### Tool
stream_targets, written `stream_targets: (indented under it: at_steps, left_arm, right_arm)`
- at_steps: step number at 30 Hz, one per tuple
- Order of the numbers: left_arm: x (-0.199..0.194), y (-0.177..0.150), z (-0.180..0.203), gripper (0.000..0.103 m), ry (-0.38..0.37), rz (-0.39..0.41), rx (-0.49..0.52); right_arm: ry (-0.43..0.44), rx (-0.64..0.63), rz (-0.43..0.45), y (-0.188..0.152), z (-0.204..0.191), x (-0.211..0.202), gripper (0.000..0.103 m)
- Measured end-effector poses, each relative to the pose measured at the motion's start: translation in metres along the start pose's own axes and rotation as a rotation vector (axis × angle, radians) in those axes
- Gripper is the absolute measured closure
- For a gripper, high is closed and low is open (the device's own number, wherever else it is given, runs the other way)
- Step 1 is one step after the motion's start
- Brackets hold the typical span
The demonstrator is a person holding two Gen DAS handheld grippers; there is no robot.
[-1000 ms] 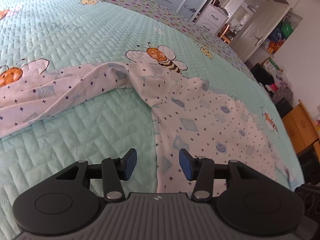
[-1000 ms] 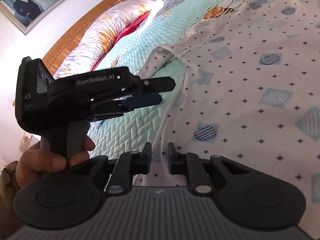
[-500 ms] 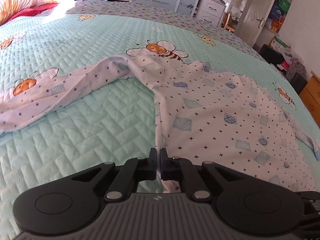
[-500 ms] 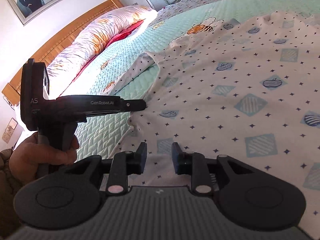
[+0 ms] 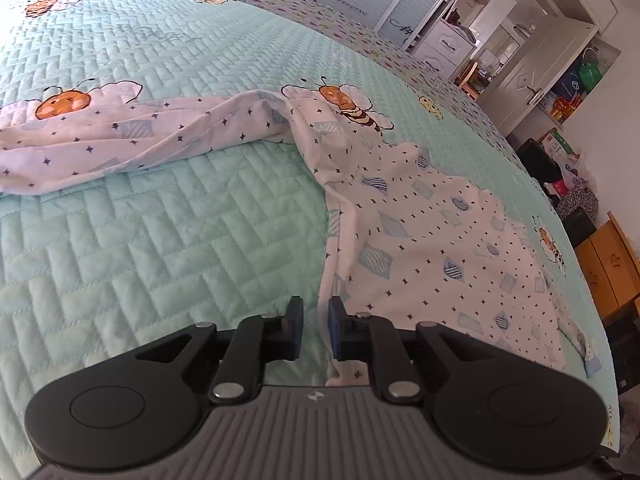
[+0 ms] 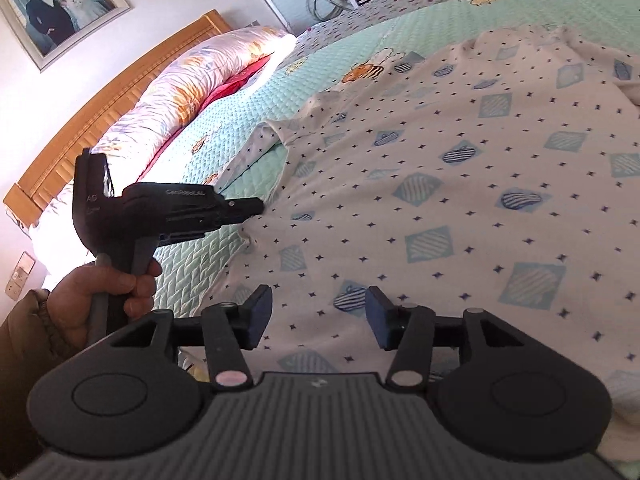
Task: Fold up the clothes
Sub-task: 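Lower the garment onto the quilt and open both grippers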
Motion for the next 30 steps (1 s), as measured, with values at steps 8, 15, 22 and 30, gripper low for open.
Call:
stream_targets:
  at_steps: [8, 15, 22, 30]
  left_arm:
    - [-0.043, -0.053, 0.017, 0.060, 0.021, -0.059, 0.023]
    - [-0.038, -0.060, 0.030, 0.059, 0.054, -0.076, 0.073]
    - [-0.039, -0.064, 0.040, 0.100, 0.103, -0.092, 0.154]
    - [-0.048, -0.071, 0.018, 0.100, 0.133, -0.100, 0.084]
  right_arm:
    - [-0.001, 0.041, 0.083, -0.001, 0.014, -0.046, 0.045]
    - [-0.024, 0.066, 0.123, -0.003, 0.028, -0.073, 0.043]
    - [-0.056, 0.099, 0.159, -0.003, 0.046, -0.087, 0.039]
    - [-0.084, 0.144, 0.209, 0.001, 0.071, -0.101, 0.039]
Point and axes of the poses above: each gripper's, at about its wrist camera, not at the fingertips, and x roughly the way its jaws point, z to its right, y to its top, the point moved 8 cm from there along x, roughly the way its jaws point, and after that the axes turned 10 degrees about x, right-handed, at the moved point
